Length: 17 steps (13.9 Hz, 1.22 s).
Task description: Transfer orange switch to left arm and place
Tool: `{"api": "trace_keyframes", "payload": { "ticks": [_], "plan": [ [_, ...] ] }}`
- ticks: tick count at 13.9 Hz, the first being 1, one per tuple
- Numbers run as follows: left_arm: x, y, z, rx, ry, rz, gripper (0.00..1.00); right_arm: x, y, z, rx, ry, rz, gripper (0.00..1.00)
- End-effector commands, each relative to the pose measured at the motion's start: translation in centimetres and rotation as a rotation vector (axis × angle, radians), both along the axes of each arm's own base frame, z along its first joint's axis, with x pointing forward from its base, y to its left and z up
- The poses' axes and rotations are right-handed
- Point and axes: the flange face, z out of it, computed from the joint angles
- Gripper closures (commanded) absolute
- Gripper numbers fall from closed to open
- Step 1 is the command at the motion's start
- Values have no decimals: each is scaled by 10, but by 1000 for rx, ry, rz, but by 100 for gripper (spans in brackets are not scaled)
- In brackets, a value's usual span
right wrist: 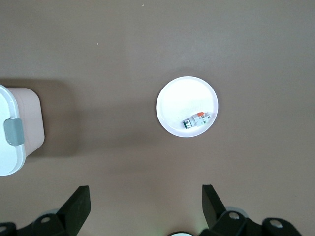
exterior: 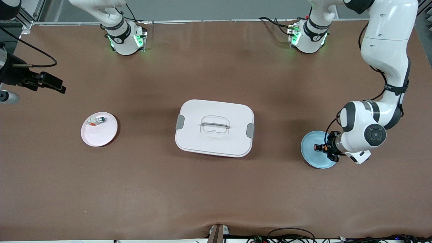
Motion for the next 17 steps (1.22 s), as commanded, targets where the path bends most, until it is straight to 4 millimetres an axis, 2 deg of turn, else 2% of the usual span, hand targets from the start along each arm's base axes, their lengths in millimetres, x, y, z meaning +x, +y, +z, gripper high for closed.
{"api": "trace_keyframes", "payload": {
  "ticks": [1, 7, 8, 10, 11, 12, 17],
  "plan": [
    [5, 2, -1, 21, -5, -15, 100, -11, 2, 1, -3, -12, 11, 0],
    [4, 2, -4, 20, 0, -25, 100, -24, 1, -2, -3, -36, 10, 0],
    [4, 2, -4, 21, 0, -24, 91, -26, 1, -1, -3, -39, 10, 0],
    [5, 3, -4, 22, -1, -23, 42, -28, 1, -1, -3, -41, 10, 0],
    [5, 2, -3, 22, -3, -26, 8, -29, 1, -1, -4, -41, 10, 0],
    [6, 0, -2, 22, -6, -29, 0, -29, 1, 0, -4, -42, 10, 0],
    [8, 2, 7, 24, -13, -29, 0, -32, 0, 3, -4, -49, 8, 0]
  ]
}}
